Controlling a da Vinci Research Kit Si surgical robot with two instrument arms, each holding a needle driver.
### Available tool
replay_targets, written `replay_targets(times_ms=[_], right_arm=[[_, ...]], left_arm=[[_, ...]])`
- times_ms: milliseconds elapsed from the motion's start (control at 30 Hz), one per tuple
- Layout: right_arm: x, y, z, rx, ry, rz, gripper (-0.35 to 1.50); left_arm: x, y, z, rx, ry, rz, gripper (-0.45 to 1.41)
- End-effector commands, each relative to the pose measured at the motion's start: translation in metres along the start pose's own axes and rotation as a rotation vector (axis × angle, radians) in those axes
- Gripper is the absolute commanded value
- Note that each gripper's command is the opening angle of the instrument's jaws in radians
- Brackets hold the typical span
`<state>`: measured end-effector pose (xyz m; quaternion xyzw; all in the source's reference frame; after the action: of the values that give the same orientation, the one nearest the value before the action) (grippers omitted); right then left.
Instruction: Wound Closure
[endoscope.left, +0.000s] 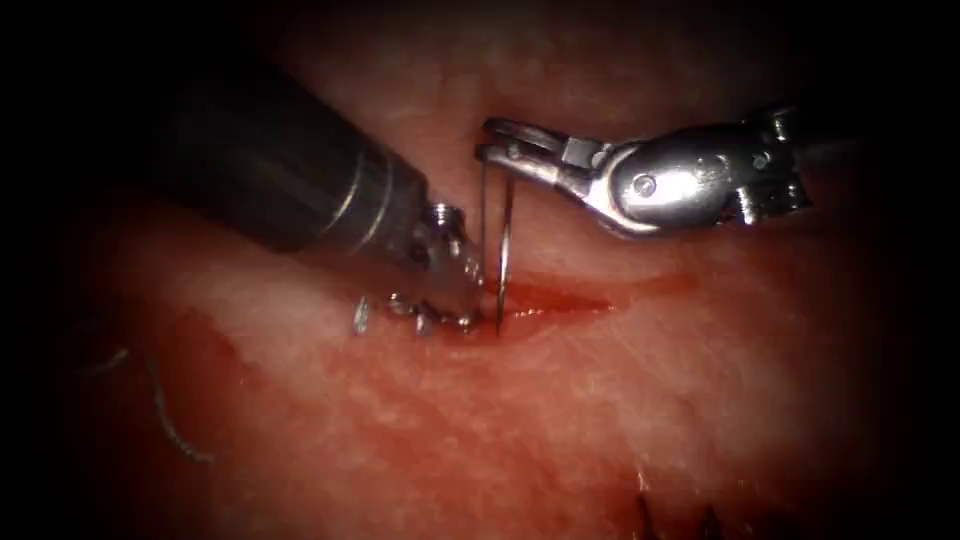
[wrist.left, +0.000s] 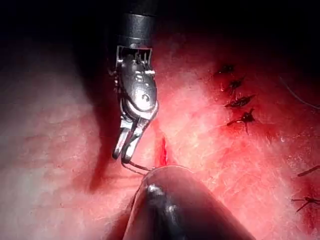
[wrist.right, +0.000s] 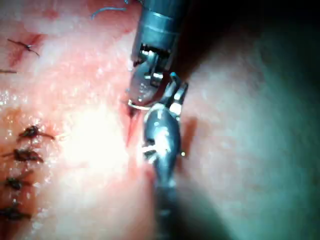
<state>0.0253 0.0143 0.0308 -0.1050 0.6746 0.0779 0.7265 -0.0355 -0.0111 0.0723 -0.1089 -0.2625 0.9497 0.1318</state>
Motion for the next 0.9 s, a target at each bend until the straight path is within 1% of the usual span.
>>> replay_targets(times_ms=[33,300,367,500,800,900], right_arm=[[-0.0004,-0.0010,0.0009,0.005,0.005,-0.022,-0.35],[-0.0009,-0.0016,0.0011,0.008,0.013,-0.148,-0.35],[-0.0011,-0.0017,0.0011,0.005,0.014,-0.210,-0.35],[-0.0013,-0.0020,0.0010,0.007,0.022,-0.284,-0.35],[-0.0016,-0.0037,0.0008,-0.001,0.053,-0.413,-0.35],[-0.0016,-0.0047,0.0008,-0.006,0.068,-0.423,-0.35]], left_arm=[[-0.0002,0.0008,0.0007,-0.004,-0.002,0.003,-0.45],[-0.0009,0.0017,0.0002,-0.008,0.006,0.015,-0.45],[-0.0012,0.0022,-0.0002,-0.011,0.010,0.021,-0.45],[-0.0015,0.0028,-0.0007,-0.011,0.027,0.024,-0.45],[-0.0011,0.0034,-0.0022,-0.014,0.071,0.025,-0.45],[-0.0006,0.0032,-0.0029,-0.017,0.096,0.023,-0.45]])
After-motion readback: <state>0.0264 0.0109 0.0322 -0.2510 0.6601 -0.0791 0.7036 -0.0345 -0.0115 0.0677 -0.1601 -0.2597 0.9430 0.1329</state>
